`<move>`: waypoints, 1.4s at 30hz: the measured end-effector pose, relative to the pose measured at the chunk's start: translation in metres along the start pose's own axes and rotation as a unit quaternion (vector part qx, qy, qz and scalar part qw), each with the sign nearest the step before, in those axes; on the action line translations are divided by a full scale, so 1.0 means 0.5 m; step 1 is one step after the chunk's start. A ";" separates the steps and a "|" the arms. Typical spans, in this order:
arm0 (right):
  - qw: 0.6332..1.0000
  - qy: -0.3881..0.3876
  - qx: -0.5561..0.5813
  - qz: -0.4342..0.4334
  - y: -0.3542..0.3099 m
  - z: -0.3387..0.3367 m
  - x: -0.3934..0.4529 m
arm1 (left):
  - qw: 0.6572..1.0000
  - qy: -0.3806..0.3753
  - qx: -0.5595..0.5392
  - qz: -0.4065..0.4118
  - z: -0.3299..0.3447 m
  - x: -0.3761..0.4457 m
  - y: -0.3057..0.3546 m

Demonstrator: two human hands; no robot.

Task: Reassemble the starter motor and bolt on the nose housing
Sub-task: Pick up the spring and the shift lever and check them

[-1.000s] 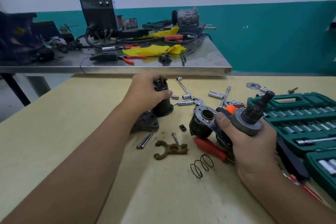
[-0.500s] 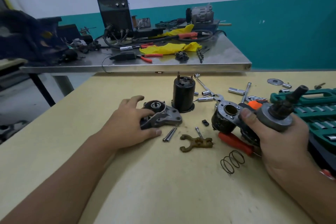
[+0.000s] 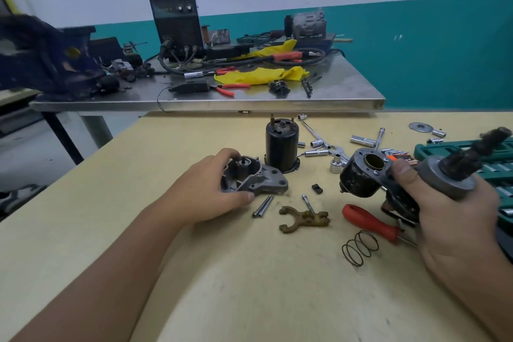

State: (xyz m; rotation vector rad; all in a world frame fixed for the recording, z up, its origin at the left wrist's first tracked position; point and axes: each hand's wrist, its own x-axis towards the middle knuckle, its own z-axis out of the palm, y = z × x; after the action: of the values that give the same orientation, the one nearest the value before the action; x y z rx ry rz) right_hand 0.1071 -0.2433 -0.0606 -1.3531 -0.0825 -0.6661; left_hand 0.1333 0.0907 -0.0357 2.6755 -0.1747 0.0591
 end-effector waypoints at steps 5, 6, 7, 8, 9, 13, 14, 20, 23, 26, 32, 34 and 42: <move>1.000 0.012 -0.017 0.012 0.004 -0.005 0.002 | 0.995 0.066 -0.057 -0.043 0.007 0.029 0.032; 1.000 0.013 -0.018 0.013 0.005 -0.005 0.001 | 0.993 0.090 -0.062 -0.048 0.003 0.042 0.036; 1.000 0.013 -0.018 0.015 0.006 -0.005 0.000 | 0.992 0.101 -0.060 -0.053 -0.004 0.055 0.038; 1.000 0.012 -0.016 0.017 0.007 -0.006 0.000 | 0.992 0.102 -0.047 -0.054 -0.010 0.066 0.039; 1.000 0.009 -0.018 0.019 0.009 -0.006 0.001 | 0.993 0.099 -0.039 -0.054 -0.014 0.080 0.033; 0.999 -0.018 -0.039 0.009 0.008 -0.009 0.004 | 0.990 0.121 -0.016 -0.064 -0.015 0.090 0.023; 0.999 -0.020 -0.047 0.006 0.005 -0.008 0.004 | 0.989 0.137 0.004 -0.063 -0.008 0.087 0.025; 0.998 -0.054 -0.022 0.018 -0.028 0.001 -0.001 | 0.939 0.284 -0.169 0.093 -0.020 0.028 0.066; 0.993 -0.099 0.000 0.059 -0.040 0.000 -0.003 | 0.929 0.187 -0.293 0.129 -0.002 -0.024 0.103; 0.982 -0.155 0.044 0.094 -0.054 0.007 -0.013 | 0.940 0.043 -0.308 0.139 0.026 -0.048 0.123; 0.985 -0.145 0.054 0.076 -0.069 0.005 -0.005 | 0.937 -0.033 -0.096 0.333 0.046 -0.060 0.144; 0.988 -0.138 0.028 0.057 -0.071 0.003 -0.002 | 0.937 -0.031 -0.096 0.335 0.057 -0.060 0.151; 0.964 -0.195 0.076 0.166 -0.086 0.023 -0.008 | 0.925 0.054 -0.299 0.229 0.073 -0.053 0.211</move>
State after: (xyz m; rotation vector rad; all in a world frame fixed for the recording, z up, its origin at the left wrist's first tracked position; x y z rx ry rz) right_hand 0.0866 -0.2337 -0.0223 -1.2955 -0.2132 -0.1035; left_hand 0.0936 -0.0162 -0.0239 1.9693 -0.6650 0.2555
